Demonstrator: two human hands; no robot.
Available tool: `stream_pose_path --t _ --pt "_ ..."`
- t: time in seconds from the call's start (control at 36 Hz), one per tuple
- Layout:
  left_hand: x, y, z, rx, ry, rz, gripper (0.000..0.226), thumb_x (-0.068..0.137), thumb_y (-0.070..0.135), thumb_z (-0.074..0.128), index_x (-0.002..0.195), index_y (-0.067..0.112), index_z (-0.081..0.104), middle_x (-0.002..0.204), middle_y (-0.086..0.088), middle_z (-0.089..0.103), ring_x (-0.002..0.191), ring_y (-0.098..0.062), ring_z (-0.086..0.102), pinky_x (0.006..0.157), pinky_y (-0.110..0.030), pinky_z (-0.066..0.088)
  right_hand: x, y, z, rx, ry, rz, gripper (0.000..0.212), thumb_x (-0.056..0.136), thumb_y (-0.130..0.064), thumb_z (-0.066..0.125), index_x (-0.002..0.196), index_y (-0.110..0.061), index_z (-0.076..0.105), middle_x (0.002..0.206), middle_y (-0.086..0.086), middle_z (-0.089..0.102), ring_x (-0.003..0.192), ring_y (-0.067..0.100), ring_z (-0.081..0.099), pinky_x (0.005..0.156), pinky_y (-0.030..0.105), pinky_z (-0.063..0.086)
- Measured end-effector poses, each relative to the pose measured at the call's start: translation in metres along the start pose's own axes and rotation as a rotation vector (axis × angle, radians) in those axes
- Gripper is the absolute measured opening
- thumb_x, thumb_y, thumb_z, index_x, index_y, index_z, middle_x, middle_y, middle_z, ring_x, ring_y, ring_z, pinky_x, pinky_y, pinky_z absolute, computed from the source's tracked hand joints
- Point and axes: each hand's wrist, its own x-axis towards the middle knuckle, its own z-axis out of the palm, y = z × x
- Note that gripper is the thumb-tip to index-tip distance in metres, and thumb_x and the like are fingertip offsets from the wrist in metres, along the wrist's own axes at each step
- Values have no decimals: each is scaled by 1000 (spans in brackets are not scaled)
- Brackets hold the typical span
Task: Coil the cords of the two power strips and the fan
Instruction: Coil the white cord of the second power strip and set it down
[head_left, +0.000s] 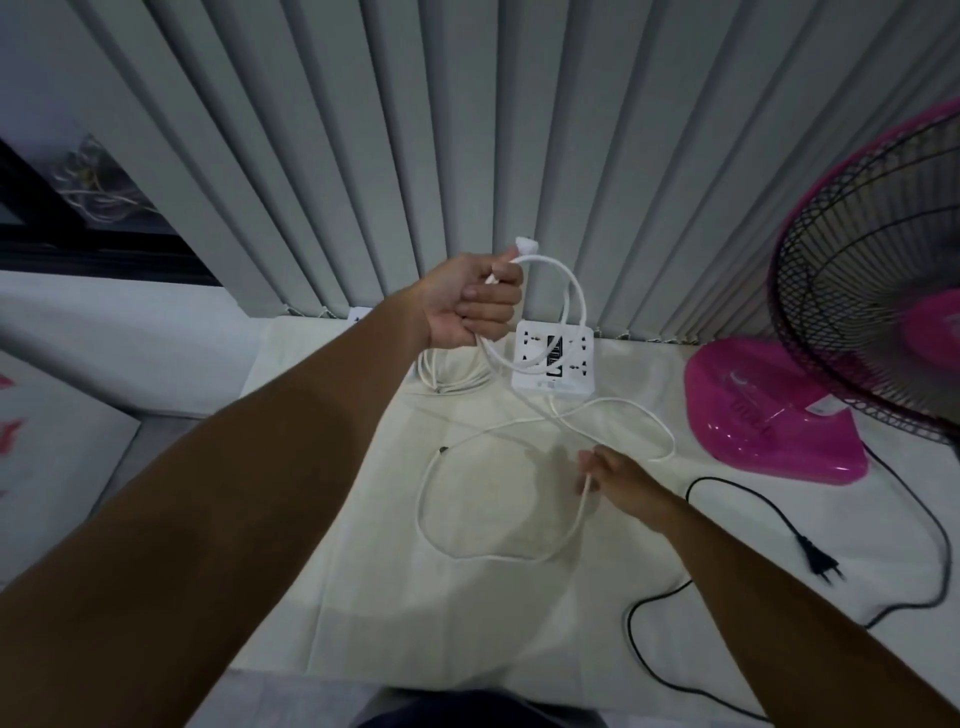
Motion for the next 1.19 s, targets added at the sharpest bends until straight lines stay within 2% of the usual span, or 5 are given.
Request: stream_pose_path --t 0.08,0.39,0.86,1.03,1.19 --pt "-4 3 -3 118 11 -111 37 105 34 36 70 22 38 43 9 19 34 -6 12 39 -23 9 0 -12 -22 313 8 44 30 103 -36 53 97 -7 58 84 17 72 85 32 72 93 49 54" --pt "15 -36 -4 564 340 -277 44 104 51 33 73 21 39 49 8 23 37 -6 12 41 -24 6 11 -95 -70 1028 -45 68 21 100 -21 48 106 -11 64 53 -4 43 39 7 31 34 19 25" --pt "49 -50 8 306 740 153 36 107 34 35 86 11 52 73 -8 54 54 -18 45 54 -30 39 -33 -123 38 508 442 -415 18 95 -39 65 113 -32 66 74 9 70 39 26 58 35 29 46" --pt "42 -45 5 45 625 248 38 108 34 33 83 12 51 68 -7 53 57 -28 60 93 -53 51 -38 -77 71 278 442 -446 34 106 -46 38 98 -30 67 51 -4 50 45 13 49 53 34 45" --pt "46 -55 21 4 445 234 43 104 49 33 87 14 50 60 -2 44 54 -22 52 77 -42 58 -23 -95 67 178 448 -474 37 104 -48 33 97 -31 64 55 -5 49 50 11 47 57 34 42"
